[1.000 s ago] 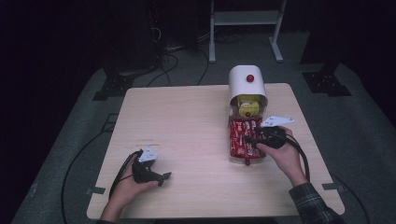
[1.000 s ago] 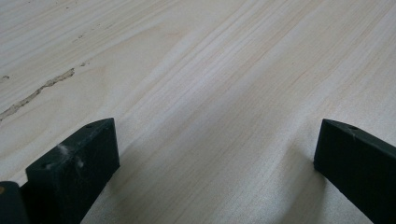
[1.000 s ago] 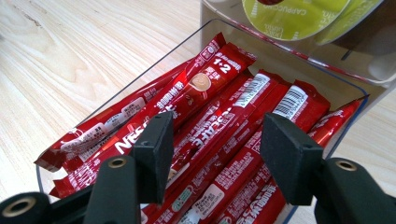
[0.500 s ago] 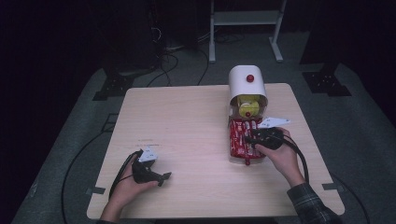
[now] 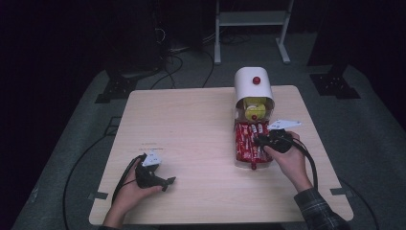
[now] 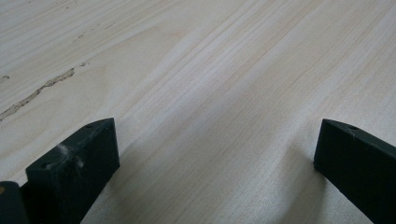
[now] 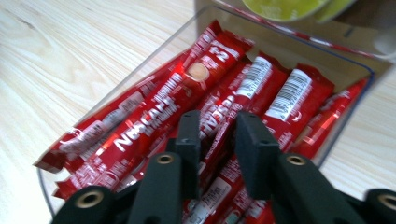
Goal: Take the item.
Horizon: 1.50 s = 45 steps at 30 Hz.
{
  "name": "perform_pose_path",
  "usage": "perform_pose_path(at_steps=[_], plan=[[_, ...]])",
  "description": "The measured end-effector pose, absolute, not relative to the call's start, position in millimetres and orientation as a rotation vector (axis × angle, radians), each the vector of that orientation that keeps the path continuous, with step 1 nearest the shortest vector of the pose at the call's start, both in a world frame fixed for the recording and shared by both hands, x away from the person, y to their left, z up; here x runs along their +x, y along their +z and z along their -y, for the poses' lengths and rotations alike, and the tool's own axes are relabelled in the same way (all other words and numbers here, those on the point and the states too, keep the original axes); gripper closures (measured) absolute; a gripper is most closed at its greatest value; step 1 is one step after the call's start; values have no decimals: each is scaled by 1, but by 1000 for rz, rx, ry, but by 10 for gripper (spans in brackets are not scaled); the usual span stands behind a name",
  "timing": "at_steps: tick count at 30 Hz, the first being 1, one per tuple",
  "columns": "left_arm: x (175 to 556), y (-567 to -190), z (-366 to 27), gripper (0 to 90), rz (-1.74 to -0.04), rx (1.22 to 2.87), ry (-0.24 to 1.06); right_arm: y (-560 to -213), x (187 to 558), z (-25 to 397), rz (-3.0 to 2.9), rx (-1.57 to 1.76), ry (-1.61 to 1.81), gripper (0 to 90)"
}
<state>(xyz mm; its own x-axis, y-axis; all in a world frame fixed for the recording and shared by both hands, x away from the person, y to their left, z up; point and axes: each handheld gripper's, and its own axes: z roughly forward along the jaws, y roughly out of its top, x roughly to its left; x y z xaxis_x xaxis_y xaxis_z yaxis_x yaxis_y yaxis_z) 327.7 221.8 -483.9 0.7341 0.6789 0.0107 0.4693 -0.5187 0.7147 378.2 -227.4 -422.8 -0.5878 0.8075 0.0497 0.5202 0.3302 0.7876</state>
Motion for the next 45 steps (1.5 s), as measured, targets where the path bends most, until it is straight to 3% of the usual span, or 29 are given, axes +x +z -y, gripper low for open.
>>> perform_pose_path(at_steps=[8, 14, 45], plan=[[328, -484, -222, 0, -862, 2215, 376, -423, 378, 231, -2242, 1255, 1149, 836], [328, -484, -222, 0, -862, 2216, 376, -423, 377, 234, -2227, 1307, 1183, 873], [328, -484, -222, 0, -862, 2215, 377, -400, 363, 250, -2173, 1332, 1228, 887]])
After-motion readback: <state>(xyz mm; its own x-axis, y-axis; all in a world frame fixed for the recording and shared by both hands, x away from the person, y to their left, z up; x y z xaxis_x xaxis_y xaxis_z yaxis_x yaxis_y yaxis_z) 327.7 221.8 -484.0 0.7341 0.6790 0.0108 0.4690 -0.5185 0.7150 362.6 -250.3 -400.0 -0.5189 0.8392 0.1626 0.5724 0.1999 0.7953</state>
